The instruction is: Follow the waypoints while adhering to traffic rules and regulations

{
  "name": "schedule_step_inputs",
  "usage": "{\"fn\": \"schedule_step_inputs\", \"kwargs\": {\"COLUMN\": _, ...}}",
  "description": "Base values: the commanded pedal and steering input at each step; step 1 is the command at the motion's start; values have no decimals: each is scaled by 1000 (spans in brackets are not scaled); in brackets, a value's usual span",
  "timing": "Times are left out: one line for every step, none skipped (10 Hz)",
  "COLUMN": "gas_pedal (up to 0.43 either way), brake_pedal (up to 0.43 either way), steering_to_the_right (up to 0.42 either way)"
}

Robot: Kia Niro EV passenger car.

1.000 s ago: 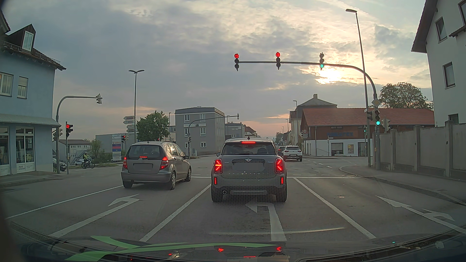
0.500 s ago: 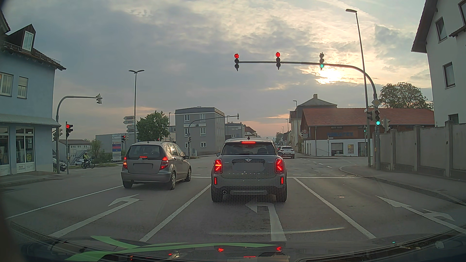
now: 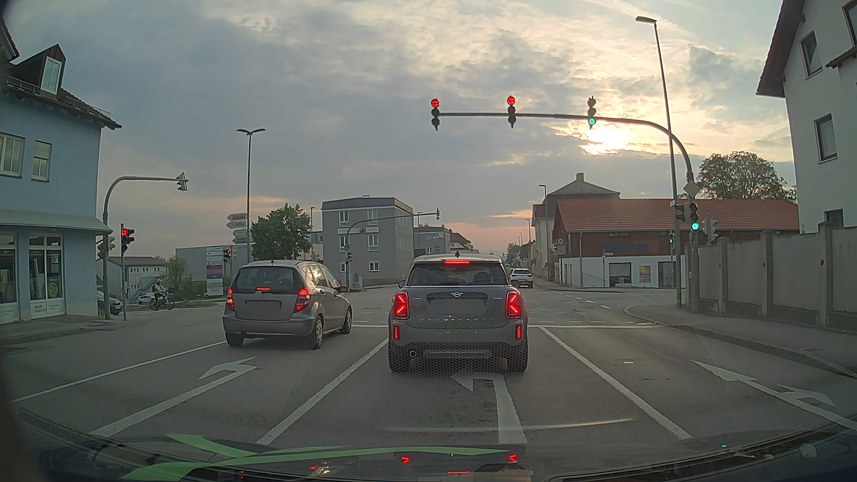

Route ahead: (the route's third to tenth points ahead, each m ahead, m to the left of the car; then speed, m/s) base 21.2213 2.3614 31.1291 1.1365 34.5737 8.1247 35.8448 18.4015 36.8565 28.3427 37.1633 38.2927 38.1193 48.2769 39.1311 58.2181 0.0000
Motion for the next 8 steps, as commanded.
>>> {"fn": "schedule_step_inputs", "kwargs": {"gas_pedal": 0, "brake_pedal": 238, "steering_to_the_right": -11}}
{"fn": "schedule_step_inputs", "kwargs": {"gas_pedal": 0, "brake_pedal": 238, "steering_to_the_right": -10}}
{"fn": "schedule_step_inputs", "kwargs": {"gas_pedal": 0, "brake_pedal": 238, "steering_to_the_right": -11}}
{"fn": "schedule_step_inputs", "kwargs": {"gas_pedal": 0, "brake_pedal": 238, "steering_to_the_right": -10}}
{"fn": "schedule_step_inputs", "kwargs": {"gas_pedal": 0, "brake_pedal": 238, "steering_to_the_right": -10}}
{"fn": "schedule_step_inputs", "kwargs": {"gas_pedal": 0, "brake_pedal": 238, "steering_to_the_right": -11}}
{"fn": "schedule_step_inputs", "kwargs": {"gas_pedal": 0, "brake_pedal": 238, "steering_to_the_right": -11}}
{"fn": "schedule_step_inputs", "kwargs": {"gas_pedal": 0, "brake_pedal": 238, "steering_to_the_right": -10}}
